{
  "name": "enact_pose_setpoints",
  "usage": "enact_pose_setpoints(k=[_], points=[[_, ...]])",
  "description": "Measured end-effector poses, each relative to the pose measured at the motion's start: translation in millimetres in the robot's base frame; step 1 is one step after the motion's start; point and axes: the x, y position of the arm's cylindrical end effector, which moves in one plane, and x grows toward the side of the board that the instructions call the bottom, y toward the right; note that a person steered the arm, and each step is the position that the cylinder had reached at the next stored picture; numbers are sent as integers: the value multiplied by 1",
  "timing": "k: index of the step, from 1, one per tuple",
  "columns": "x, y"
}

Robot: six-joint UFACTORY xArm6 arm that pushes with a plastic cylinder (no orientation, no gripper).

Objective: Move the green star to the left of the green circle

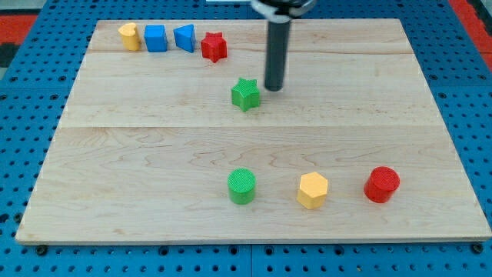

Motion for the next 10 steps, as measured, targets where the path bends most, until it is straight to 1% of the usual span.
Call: enact_pose_setpoints(k=[1,2,3,4,5,6,7,8,9,10], points=[[8,-65],[-6,-104],[-15,-116],[21,-127],[73,-119],[73,-112],[46,-99],[121,-96],[122,-93],[96,-77]])
